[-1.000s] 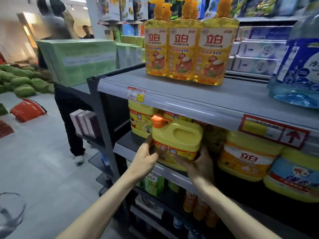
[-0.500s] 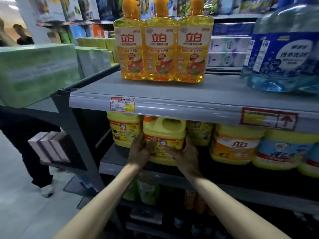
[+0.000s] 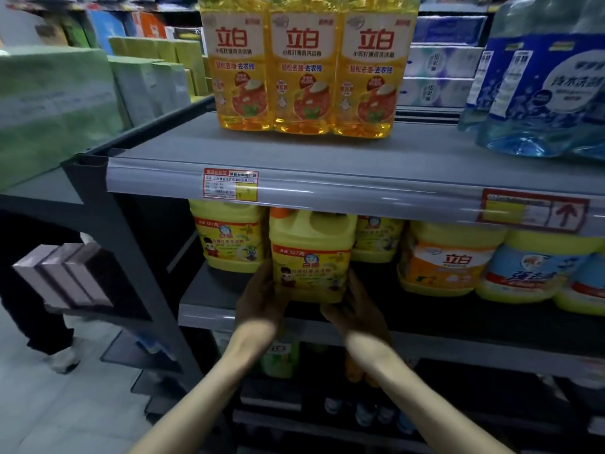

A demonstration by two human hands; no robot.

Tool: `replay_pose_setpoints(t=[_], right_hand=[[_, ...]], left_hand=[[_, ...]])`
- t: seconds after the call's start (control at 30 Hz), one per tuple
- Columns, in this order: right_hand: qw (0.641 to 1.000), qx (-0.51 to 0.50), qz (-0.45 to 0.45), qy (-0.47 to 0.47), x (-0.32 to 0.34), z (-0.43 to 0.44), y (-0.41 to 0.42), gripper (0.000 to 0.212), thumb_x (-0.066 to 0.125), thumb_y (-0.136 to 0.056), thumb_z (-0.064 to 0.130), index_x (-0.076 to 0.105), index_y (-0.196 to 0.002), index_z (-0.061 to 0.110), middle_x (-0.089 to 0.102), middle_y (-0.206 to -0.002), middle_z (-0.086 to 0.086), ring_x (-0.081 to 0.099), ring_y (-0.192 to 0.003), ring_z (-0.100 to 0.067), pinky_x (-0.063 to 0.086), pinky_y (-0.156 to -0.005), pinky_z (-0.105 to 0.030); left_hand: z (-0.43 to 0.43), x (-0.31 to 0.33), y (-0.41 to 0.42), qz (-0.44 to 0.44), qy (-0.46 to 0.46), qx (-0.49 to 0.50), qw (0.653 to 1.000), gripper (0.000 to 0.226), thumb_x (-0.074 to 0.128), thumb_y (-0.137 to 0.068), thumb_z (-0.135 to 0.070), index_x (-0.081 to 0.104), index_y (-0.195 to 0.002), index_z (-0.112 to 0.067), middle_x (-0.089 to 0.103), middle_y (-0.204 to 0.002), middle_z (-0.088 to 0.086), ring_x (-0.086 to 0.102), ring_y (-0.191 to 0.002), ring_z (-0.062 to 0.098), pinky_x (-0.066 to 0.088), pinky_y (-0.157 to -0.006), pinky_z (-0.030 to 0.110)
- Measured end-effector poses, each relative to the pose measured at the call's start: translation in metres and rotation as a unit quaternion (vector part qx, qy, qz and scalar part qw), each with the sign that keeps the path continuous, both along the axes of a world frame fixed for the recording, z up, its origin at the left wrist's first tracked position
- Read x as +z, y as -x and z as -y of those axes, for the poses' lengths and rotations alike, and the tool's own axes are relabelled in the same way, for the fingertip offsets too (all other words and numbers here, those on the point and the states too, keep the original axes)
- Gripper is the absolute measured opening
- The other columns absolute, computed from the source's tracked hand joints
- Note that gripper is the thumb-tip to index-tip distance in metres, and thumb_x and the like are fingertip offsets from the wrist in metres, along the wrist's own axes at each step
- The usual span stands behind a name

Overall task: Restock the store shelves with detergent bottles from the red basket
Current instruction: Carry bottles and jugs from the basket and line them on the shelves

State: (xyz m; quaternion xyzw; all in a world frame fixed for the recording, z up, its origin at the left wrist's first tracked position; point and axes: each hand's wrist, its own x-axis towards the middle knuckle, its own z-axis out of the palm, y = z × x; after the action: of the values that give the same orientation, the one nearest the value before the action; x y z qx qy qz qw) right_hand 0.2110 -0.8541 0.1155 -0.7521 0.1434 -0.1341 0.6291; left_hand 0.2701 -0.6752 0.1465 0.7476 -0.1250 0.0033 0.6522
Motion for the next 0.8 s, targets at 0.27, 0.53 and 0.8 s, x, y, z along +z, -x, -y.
replay_pose_setpoints(t=[0.27, 0.53, 0.8], right_hand=[[0.999, 0.022, -0.027, 0.027, 0.022, -0.003, -0.018, 0.105, 0.071, -0.063, 0.058, 0.032, -0.16, 0.053, 0.069, -0.137, 0.006, 0.066, -0.123, -0.019, 0.055, -0.104, -0.053], [0.997, 0.036, -0.006, 0.061, 0.032, -0.006, -0.037, 0.082, 0.071, -0.077, 0.035, 0.044, -0.152, 0.052, 0.075, -0.121, 0.015, 0.07, -0.113, -0.011, 0.056, -0.101, -0.051], [0.998, 0.042, -0.022, 0.048, 0.031, 0.002, -0.044, 0.081, 0.074, -0.077, 0.04, 0.044, -0.151, 0.057, 0.068, -0.137, 0.018, 0.062, -0.13, -0.013, 0.05, -0.111, -0.052]], left_hand=[[0.009, 0.01, -0.023, -0.004, -0.035, 0.027, 0.999, 0.044, 0.065, -0.093, -0.033, 0.06, -0.129, -0.058, 0.072, -0.123, -0.022, 0.068, -0.114, 0.004, 0.055, -0.098, 0.037], [0.009, 0.012, -0.05, 0.0, -0.036, 0.006, 0.999, 0.052, 0.063, -0.1, -0.009, 0.06, -0.134, -0.048, 0.065, -0.114, -0.034, 0.063, -0.111, 0.005, 0.05, -0.092, 0.03], [-0.002, -0.001, -0.052, -0.026, -0.021, 0.011, 0.999, 0.046, 0.068, -0.101, -0.016, 0.059, -0.131, -0.05, 0.069, -0.112, -0.032, 0.063, -0.106, -0.007, 0.05, -0.094, 0.027]])
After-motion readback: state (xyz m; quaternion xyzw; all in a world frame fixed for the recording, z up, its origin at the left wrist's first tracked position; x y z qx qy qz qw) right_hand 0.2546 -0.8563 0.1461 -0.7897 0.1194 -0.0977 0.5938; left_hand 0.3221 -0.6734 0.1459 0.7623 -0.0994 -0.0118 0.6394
